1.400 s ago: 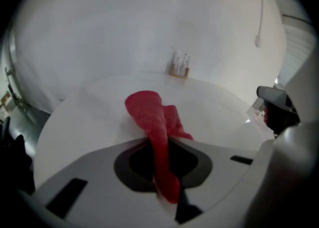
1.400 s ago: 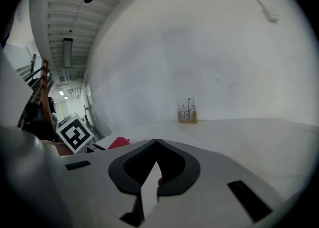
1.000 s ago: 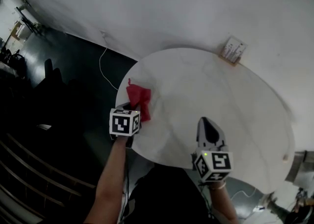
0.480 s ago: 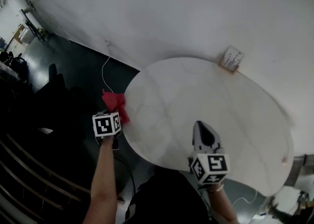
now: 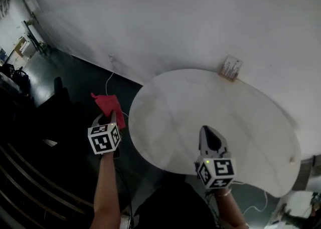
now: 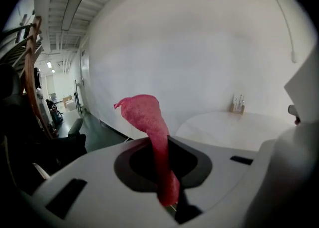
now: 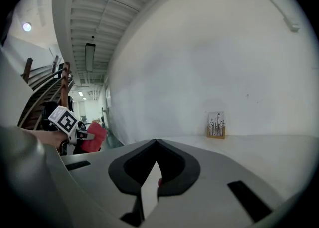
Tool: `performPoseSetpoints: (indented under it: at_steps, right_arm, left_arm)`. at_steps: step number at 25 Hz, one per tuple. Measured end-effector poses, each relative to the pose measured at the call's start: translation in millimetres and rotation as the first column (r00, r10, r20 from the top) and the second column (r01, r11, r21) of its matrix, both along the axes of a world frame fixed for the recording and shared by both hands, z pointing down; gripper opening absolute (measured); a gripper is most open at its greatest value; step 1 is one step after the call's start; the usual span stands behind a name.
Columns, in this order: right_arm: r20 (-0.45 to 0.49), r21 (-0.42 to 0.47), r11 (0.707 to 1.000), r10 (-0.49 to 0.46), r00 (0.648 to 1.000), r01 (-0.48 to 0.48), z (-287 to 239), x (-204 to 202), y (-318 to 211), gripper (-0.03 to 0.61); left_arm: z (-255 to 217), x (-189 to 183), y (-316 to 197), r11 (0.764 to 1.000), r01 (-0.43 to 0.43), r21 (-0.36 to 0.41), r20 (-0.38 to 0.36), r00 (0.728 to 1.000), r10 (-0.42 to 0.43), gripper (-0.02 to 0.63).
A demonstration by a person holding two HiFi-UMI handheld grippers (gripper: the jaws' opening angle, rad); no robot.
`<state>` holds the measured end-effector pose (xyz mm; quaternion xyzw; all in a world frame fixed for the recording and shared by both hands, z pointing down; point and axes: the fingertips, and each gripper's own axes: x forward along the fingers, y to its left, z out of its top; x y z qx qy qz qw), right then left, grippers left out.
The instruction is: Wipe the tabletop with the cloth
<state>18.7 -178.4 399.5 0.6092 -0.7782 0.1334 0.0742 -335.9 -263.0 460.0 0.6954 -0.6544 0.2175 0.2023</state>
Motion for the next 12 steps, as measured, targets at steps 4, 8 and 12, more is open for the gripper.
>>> performPoseSetpoints:
  at_steps: [4, 8, 12]
  right_arm:
    - [-0.009, 0.042, 0.999, 0.025, 1.0, -0.024, -14, 1, 11, 0.003]
    - [-0.012, 0.079, 0.996, 0.05, 0.999, -0.049, -27, 6, 22, 0.003]
    - [-0.003, 0.1, 0.993, 0.068, 0.998, -0.067, -37, 14, 33, 0.003]
  left_arm:
    - [-38, 18, 9, 0.991, -0.075, 0.114, 0.015, 0.997, 0.074, 0.045]
    - [-61, 40, 22, 0.974, -0.124, 0.19, 0.004, 0.992, 0.126, 0.046]
    - [-77, 70, 36, 0.954, -0.177, 0.241, -0.003, 0.983, 0.183, 0.046]
